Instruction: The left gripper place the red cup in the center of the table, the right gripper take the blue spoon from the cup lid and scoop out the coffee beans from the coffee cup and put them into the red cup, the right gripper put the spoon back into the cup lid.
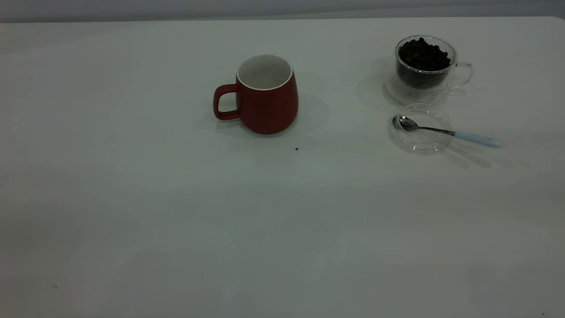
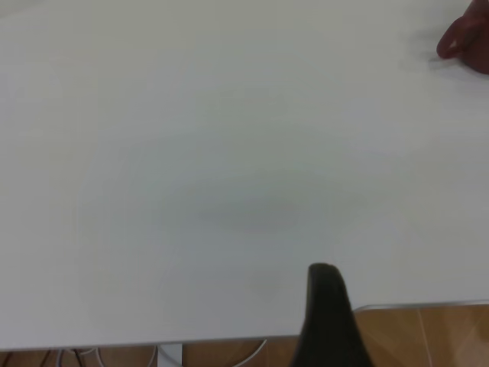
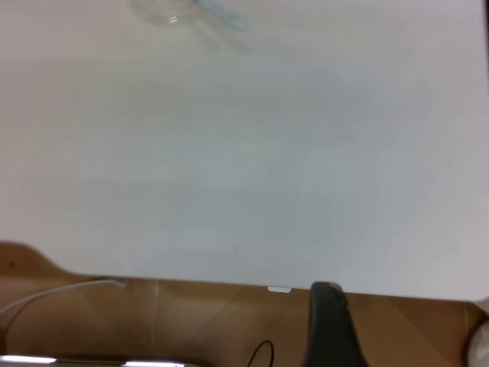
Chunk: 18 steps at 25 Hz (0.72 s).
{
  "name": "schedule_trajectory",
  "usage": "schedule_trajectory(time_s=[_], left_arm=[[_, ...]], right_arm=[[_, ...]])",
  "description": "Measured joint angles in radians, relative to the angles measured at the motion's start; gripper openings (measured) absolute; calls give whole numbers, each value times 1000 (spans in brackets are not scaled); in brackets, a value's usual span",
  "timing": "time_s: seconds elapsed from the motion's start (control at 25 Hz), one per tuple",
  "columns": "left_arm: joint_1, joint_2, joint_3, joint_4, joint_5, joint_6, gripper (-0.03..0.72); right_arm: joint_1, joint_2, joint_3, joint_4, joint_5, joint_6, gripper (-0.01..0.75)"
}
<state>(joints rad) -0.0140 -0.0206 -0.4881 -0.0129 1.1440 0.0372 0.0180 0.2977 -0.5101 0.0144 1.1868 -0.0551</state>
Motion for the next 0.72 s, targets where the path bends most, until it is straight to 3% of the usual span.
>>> schedule_trajectory(time_s=[0.32, 0.72], left_arm=[[0, 0, 0, 0, 0, 0, 587], [0, 0, 0, 0, 0, 0, 587]], right_arm=[[30, -30, 0, 3, 1, 1, 533], [34, -315, 1, 3, 39, 1, 533]])
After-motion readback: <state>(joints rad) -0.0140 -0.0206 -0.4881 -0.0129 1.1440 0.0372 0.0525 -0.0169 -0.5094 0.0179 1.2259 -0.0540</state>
